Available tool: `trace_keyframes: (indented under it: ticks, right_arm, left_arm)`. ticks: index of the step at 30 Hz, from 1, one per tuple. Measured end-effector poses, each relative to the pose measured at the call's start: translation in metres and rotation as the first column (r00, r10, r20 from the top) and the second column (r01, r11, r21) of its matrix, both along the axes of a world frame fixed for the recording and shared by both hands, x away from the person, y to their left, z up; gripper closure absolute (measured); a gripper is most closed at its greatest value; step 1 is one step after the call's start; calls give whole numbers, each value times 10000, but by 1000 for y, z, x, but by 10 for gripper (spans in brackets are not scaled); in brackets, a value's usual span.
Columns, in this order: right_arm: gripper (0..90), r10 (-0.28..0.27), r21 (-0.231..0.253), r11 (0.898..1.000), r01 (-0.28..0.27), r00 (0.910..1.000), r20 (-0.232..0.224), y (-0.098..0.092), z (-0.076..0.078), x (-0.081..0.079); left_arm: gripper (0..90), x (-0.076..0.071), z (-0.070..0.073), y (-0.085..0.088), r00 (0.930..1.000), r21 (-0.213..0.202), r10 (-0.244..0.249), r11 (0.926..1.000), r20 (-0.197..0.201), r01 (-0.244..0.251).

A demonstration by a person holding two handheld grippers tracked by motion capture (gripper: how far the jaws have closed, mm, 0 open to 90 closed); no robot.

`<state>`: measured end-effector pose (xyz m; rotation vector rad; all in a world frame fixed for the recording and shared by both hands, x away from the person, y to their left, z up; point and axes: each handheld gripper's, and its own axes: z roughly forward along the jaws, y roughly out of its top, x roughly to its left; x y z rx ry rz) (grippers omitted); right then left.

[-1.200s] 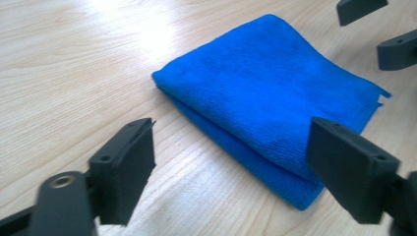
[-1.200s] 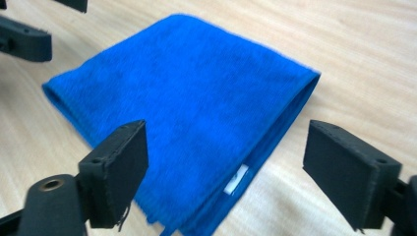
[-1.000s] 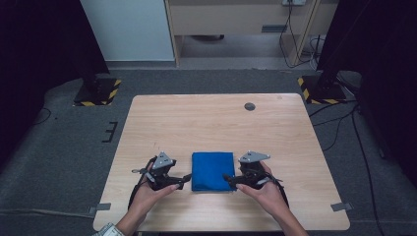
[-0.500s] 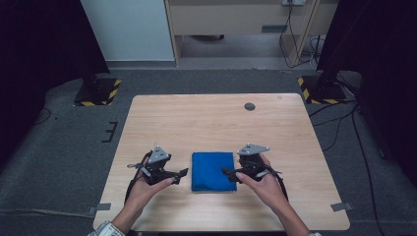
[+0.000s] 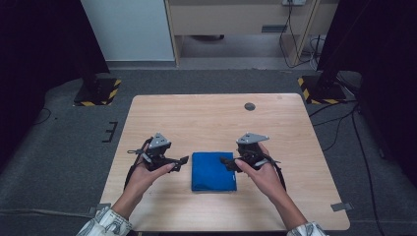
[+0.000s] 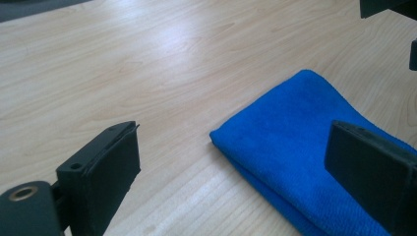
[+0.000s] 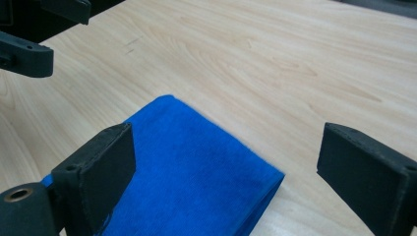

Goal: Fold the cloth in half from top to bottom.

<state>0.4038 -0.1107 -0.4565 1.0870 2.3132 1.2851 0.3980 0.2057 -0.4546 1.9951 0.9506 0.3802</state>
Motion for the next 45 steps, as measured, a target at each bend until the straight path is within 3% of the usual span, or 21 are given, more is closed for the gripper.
trace_keyframes:
  ticks: [12,24,32,41,45]
  right_arm:
    - [83,-637,505,9968,623,9976,266,-24,18,16]
    - [90,-1478,521,9880,1457,9882,395,-62,13,32]
    - [92,-2256,625,9727,2235,9738,275,-94,2,43]
    - [101,-3382,500,9396,3386,9409,-157,-142,-19,46]
    - [102,-3603,240,9321,3614,9320,-398,-158,-30,44]
  left_arm:
    - [55,16,10,10,9999,269,163,9995,-45,-162]
    - [53,35,11,28,9980,446,618,9971,-157,-610]
    - [54,46,2,44,9947,643,971,9934,-328,-948]
    - [64,48,-12,68,9861,1120,1543,9828,-624,-1467]
    - [64,50,-18,75,9824,1252,1713,9789,-750,-1612]
